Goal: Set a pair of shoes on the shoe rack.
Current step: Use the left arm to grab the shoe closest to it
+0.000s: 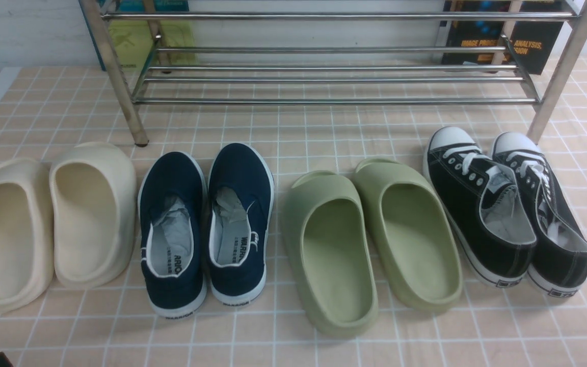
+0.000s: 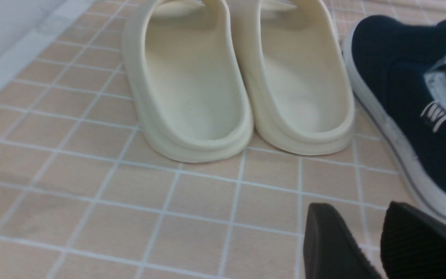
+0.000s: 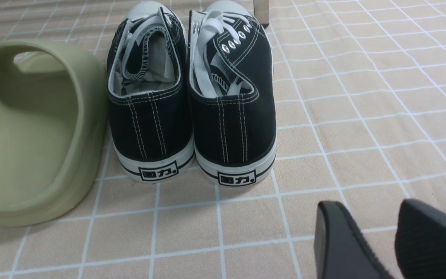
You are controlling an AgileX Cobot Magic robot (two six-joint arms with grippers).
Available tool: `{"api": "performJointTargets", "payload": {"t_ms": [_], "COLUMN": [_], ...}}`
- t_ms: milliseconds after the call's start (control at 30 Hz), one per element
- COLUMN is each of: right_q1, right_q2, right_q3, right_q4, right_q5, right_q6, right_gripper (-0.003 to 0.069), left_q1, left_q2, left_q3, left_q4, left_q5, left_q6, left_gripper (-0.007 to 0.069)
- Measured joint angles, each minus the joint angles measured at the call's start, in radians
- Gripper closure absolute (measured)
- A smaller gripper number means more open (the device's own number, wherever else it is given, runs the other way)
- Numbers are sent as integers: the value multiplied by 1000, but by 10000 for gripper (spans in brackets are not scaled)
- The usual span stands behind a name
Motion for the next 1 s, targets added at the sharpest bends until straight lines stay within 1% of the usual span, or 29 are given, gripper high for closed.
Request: {"api": "performJointTargets", "payload": {"t_ms": [33,100,200,233,300,400,500,600,733,767,800,867,900,933,1000], "right_q1": [0,0,0,0,0,0,0,0,0,0,0,0,0,0,0], "right_q2": [0,0,0,0,0,0,0,0,0,0,0,0,0,0,0], "right_q3": [0,0,0,0,0,0,0,0,0,0,0,0,0,0,0], "right_q4": [0,0,0,0,0,0,0,0,0,0,0,0,0,0,0], "right_q5": [0,0,0,0,0,0,0,0,0,0,0,0,0,0,0], "right_q6": [0,0,0,0,0,0,0,0,0,0,0,0,0,0,0], "right_gripper": [420,420,420,420,420,420,420,420,420,420,420,420,420,420,420], "left_q1": [0,0,0,0,0,0,0,0,0,0,0,0,0,0,0], "left_q2": [0,0,0,0,0,0,0,0,0,0,6,25,75,123,245], "left_q3": [2,2,3,3,3,3,3,-8,-205,-217,-319,-385,-492,-543,-674], "left_q4": [-87,-183,-345,-351,-385,-386,-385,-385,-354,-350,-309,-271,-188,-140,-1], "left_q5": [-10,-23,-63,-64,-70,-73,-73,-55,29,34,94,149,263,332,528], "left_q6": [-106,-226,-442,-451,-524,-542,-542,-512,-290,-278,-195,-162,-137,-135,-132], "left_gripper": [385,385,385,385,385,385,385,385,387,388,403,419,458,482,559]}}
